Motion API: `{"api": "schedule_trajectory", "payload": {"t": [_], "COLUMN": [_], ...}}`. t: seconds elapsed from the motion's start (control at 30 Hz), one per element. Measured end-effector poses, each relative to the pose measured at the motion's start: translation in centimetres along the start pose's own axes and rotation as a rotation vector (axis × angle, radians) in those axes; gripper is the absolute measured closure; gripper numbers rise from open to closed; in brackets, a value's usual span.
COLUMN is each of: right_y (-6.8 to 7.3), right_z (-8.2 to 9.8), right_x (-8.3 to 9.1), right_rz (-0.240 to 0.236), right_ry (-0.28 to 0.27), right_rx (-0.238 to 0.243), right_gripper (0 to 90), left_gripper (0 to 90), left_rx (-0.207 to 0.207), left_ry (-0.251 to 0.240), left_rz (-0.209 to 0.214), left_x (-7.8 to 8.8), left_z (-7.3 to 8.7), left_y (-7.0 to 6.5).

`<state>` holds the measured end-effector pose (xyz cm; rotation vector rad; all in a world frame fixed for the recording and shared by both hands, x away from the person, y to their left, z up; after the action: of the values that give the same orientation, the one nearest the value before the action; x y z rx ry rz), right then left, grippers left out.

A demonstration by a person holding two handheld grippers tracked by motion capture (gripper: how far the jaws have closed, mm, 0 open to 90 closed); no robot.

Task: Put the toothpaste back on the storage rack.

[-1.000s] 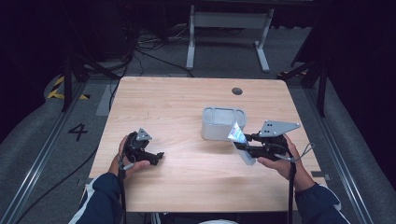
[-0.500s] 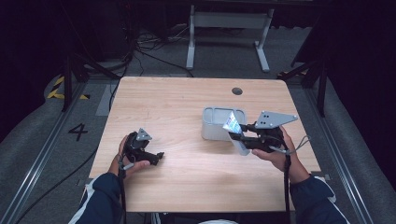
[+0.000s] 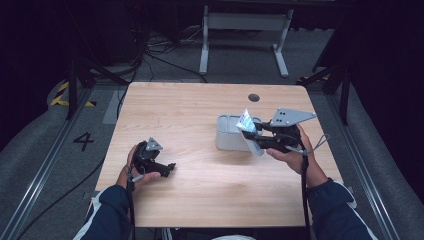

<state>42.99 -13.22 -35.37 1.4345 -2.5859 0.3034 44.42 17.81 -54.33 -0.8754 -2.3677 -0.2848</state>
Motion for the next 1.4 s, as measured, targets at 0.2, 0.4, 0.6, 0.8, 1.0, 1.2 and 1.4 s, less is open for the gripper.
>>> {"api": "schedule_trajectory", "payload": {"t": [0.2, 0.4, 0.6, 0.8, 1.0, 1.2, 1.4], "right_y": [-0.7, -1.7, -2.4, -3.1, -4.1, -4.8, -5.1], "right_z": [-0.6, -1.3, -1.9, -1.9, -1.7, -2.2, -2.2], "right_x": [-0.6, -1.3, -2.0, -2.7, -3.4, -3.8, -4.5], "right_rz": [0.011, 0.028, 0.041, 0.050, 0.062, 0.076, 0.084], "right_ry": [-0.010, -0.013, -0.019, -0.010, -0.010, -0.025, -0.022], "right_rx": [0.004, 0.004, 0.012, 0.016, 0.001, -0.004, -0.007], "right_gripper": [65.8, 65.9, 65.8, 65.8, 65.8, 65.8, 65.8], "left_gripper": [0.1, 0.1, 0.1, 0.1, 0.1, 0.1, 0.1], "left_rx": [0.011, -0.002, 0.012, 0.009, 0.008, 0.008, 0.008], "left_ry": [0.003, 0.004, 0.004, 0.004, 0.000, 0.001, 0.001], "left_rz": [0.000, 0.001, 0.002, 0.002, 0.001, 0.001, 0.001], "left_x": [0.0, 0.0, 0.0, 0.0, 0.0, 0.0, 0.0], "left_z": [0.0, 0.0, 0.0, 0.0, 0.0, 0.0, 0.0], "left_y": [-0.1, 0.0, -0.1, -0.1, -0.1, -0.1, -0.1]}}
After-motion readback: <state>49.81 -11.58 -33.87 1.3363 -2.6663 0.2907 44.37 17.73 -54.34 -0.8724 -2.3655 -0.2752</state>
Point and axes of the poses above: each handheld gripper's, and its own axes: x roughly backward along the jaws, z roughly out of its underside, y roughly to its left, the point moved 8 cm from there along -x, roughly forward along the jaws, and after that the axes turned 12 degrees about -y, right-handed, at the moved point
